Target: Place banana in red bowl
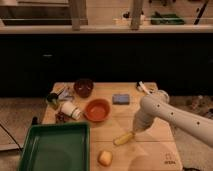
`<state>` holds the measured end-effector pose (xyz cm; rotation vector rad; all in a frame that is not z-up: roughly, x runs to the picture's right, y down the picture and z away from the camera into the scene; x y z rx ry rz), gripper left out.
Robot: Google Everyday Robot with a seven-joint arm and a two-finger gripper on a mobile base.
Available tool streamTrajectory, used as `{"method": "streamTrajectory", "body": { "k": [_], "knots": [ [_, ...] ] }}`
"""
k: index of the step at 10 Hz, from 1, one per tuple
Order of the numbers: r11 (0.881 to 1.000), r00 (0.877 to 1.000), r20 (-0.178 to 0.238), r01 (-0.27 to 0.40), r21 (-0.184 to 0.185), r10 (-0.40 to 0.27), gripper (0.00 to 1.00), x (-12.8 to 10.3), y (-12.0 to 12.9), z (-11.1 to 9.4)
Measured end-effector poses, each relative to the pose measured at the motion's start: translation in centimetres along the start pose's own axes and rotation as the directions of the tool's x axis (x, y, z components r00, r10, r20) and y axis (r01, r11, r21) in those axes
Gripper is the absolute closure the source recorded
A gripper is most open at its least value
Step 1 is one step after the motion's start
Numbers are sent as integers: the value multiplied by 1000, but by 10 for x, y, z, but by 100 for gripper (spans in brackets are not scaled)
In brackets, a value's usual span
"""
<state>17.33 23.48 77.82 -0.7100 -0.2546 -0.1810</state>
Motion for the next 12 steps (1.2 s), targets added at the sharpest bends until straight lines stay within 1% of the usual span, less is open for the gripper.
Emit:
{"method": "streamTrajectory", "body": {
  "k": [4,6,9,12],
  "knots": [
    [1000,1000,5,5,2,-5,20,-2,2,0],
    [1000,1000,15,8,6,-8,20,-4,3,1],
    [1000,999,48,17,8,-18,20,-11,9,6],
    [999,995,85,48,-4,-48,20,-26,14,17]
  ]
}}
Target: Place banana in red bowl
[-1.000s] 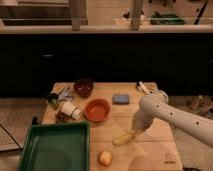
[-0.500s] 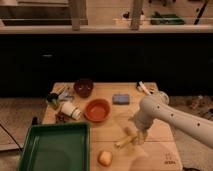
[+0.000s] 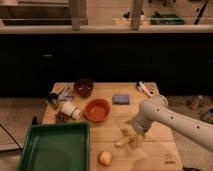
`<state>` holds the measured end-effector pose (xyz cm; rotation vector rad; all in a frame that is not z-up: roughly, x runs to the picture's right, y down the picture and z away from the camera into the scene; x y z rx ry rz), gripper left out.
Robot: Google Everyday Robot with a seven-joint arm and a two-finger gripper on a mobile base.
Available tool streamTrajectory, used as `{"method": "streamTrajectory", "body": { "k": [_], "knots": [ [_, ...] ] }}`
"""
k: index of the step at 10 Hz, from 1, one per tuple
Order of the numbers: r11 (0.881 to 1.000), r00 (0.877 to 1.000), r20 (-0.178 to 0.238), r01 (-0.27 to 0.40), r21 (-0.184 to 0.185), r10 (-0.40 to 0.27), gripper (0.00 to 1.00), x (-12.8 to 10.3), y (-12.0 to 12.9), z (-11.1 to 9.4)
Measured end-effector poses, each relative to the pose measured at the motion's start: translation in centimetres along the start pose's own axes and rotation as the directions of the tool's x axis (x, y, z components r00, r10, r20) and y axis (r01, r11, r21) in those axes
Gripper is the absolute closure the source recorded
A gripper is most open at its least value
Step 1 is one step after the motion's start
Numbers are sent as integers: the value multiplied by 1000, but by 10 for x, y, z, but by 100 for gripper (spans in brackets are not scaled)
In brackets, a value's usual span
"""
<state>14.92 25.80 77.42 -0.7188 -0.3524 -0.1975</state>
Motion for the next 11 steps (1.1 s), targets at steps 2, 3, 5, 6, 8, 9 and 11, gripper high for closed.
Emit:
{"method": "streamTrajectory", "body": {
  "k": [2,3,5,6,8,9,11],
  "knots": [
    [1000,1000,20,13,-10,-13,21,-4,2,8],
    [1000,1000,26,17,-13,-16,25,-5,2,11],
    [999,999,40,31,-20,-31,49,-8,2,18],
    [999,999,43,34,-23,-33,57,-8,2,20],
    [999,998,46,43,-27,-42,80,-9,2,24],
    [999,998,45,43,-26,-42,87,-8,2,23],
    [999,999,31,43,-17,-42,99,-4,0,17]
  ]
}}
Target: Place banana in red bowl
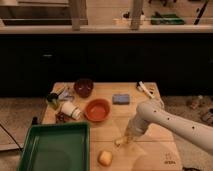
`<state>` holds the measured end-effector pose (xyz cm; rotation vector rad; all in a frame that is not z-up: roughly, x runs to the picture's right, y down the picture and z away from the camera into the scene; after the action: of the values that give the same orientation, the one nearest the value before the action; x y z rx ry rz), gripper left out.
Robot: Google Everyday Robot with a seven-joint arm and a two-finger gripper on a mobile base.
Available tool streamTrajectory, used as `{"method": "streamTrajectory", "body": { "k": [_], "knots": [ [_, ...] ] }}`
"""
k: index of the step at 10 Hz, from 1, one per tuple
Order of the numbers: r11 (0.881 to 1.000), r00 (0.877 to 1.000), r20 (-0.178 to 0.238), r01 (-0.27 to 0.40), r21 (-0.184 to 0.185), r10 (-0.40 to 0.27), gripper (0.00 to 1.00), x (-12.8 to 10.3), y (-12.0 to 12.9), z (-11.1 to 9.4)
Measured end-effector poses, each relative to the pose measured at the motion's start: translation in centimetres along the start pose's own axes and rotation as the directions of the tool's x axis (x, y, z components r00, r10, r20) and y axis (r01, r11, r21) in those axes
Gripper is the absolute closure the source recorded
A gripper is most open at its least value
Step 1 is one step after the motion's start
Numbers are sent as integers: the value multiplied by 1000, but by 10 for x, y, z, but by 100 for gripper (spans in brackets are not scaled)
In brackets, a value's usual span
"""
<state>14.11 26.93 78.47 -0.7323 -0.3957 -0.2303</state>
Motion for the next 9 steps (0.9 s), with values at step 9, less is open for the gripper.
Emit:
{"method": "streamTrajectory", "body": {
  "k": [9],
  "knots": [
    [987,990,-139,-7,160,29,100,19,-24,-88]
  ]
}}
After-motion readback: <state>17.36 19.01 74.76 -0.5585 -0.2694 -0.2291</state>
